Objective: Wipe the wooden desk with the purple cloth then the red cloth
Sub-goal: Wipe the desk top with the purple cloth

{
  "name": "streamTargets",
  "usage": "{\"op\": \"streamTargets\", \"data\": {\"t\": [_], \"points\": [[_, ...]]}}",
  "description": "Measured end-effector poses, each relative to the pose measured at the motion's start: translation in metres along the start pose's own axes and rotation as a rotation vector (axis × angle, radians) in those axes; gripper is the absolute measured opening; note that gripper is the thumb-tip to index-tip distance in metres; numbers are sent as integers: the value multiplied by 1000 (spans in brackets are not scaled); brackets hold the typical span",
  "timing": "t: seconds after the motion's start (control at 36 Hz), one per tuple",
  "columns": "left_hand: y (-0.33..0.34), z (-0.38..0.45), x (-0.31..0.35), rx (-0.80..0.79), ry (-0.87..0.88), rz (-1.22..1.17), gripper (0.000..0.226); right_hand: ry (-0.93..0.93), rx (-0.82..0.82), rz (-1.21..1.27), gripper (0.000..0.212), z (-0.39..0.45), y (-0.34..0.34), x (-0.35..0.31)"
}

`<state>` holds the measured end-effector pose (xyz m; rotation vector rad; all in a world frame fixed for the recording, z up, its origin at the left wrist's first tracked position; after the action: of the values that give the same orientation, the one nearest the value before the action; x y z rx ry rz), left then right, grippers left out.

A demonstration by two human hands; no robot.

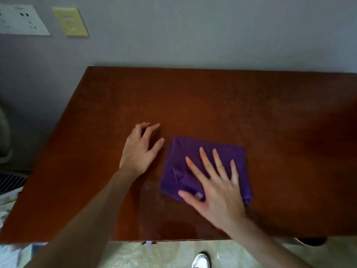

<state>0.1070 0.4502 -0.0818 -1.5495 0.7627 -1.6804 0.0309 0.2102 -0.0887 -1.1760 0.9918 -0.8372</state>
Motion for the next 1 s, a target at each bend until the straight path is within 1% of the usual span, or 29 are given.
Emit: {"op": "streamTargets", "data": {"t": [0.08,0.14,0.25,0.33,0.42,0.47,0.53,0.61,0.69,0.78,0.89,1.0], "points": [[3,-8,12,-29,-22,43,52,25,-4,-1,82,-59,-3,-5],[9,-15,21,-37,-13,71,52,55,-12,-17,82,-71,-2,-6],[20,-19,33,-8,-18,51,51,101,10,7,76,-51,-5,1],[25,-13,39,26,-76,-44,49,74,40,19,71,-27,-4,15],[31,-3,44,57,-145,-179,55,39,32,15,71,15,-3,36],[37,4,47,65,-163,-208,57,54,-5,7,73,53,-3,53],[43,11,51,52,-126,-144,57,101,-21,2,74,96,-2,70],[54,20,65,0,-53,-19,62,159,0,1,74,162,-1,94],[66,28,78,-51,35,125,72,168,-9,-3,74,228,0,117],[70,31,82,-87,82,229,76,170,-21,7,75,284,1,138],[73,31,81,-103,113,322,74,155,-25,26,76,341,-1,155],[75,32,80,-114,103,349,74,117,-41,15,76,369,-4,163]]}}
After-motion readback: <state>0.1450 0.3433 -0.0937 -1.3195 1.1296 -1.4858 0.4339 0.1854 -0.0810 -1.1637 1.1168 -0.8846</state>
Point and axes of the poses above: each hand's wrist, its own z-axis towards the middle knuckle, its own y-axis out of the palm, x = y × z, the point moved 3 cm from there along z, towards the middle knuckle, and after that the axes turned 2 degrees about y, right-handed, at the moved point
